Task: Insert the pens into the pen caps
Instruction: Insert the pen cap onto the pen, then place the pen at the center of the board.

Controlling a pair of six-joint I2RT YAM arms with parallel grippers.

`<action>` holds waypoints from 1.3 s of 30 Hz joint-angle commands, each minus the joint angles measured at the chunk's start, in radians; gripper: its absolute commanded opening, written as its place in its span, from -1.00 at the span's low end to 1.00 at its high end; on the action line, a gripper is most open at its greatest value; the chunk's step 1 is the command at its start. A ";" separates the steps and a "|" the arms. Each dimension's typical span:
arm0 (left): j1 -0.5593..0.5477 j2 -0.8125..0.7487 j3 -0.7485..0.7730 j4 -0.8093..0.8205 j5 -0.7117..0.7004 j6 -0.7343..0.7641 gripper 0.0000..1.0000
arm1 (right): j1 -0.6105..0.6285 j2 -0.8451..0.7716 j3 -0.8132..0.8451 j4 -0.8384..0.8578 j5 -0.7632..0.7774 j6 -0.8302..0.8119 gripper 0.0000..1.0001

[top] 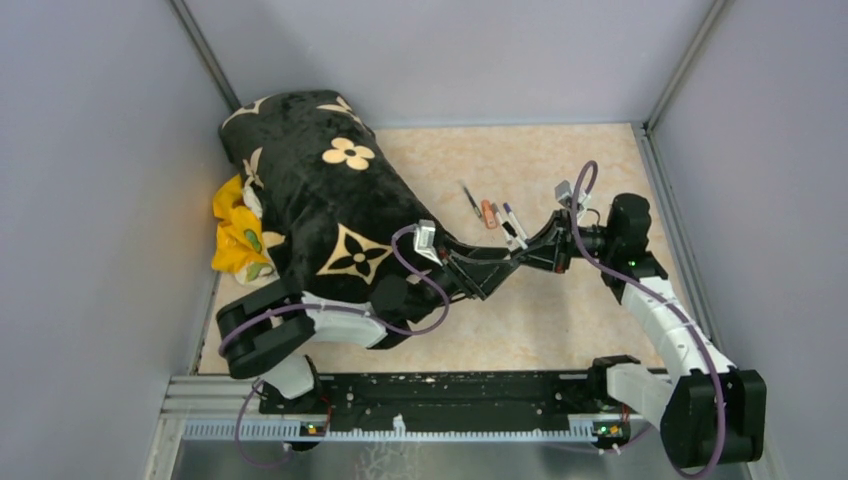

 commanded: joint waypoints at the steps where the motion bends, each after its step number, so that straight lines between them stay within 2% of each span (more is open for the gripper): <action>1: -0.006 -0.155 -0.066 -0.059 -0.063 0.166 0.47 | -0.001 -0.058 0.065 -0.122 0.005 -0.232 -1.00; 3: -0.005 -0.236 -0.101 -0.129 -0.070 0.256 0.52 | -0.015 -0.069 0.089 -0.224 0.015 -0.318 -1.00; 6: -0.005 -0.353 -0.135 -0.323 -0.071 0.426 0.65 | -0.069 -0.089 0.099 -0.307 0.063 -0.399 -1.00; 9: -0.003 -0.441 -0.116 -0.597 -0.137 0.592 0.80 | -0.126 -0.100 0.114 -0.379 0.172 -0.484 -1.00; 11: -0.001 -0.469 -0.107 -0.697 -0.207 0.678 0.85 | -0.153 -0.095 0.114 -0.405 0.233 -0.511 -1.00; 12: 0.003 -0.488 -0.117 -0.707 -0.262 0.662 0.96 | -0.168 -0.090 0.111 -0.413 0.248 -0.524 -1.00; 13: 0.009 -0.502 -0.132 -0.692 -0.276 0.665 0.97 | -0.179 -0.080 0.109 -0.424 0.263 -0.538 -1.00; 19: 0.027 -0.497 -0.094 -0.651 -0.274 0.864 0.97 | -0.200 -0.005 0.081 -0.411 0.403 -0.547 -0.99; 23: 0.034 -0.435 -0.065 -0.613 -0.325 0.951 0.97 | -0.202 0.058 0.049 -0.325 0.495 -0.465 -1.00; 28: 0.035 -0.392 -0.039 -0.631 -0.389 0.942 0.97 | -0.202 0.131 0.011 -0.211 0.572 -0.340 -1.00; 35: 0.035 -0.428 -0.141 -0.505 -0.500 0.864 0.97 | -0.202 0.214 -0.004 -0.117 0.643 -0.220 -0.97; 39: 0.036 -0.415 -0.161 -0.457 -0.493 0.840 0.97 | -0.201 0.277 0.003 -0.109 0.674 -0.190 -0.92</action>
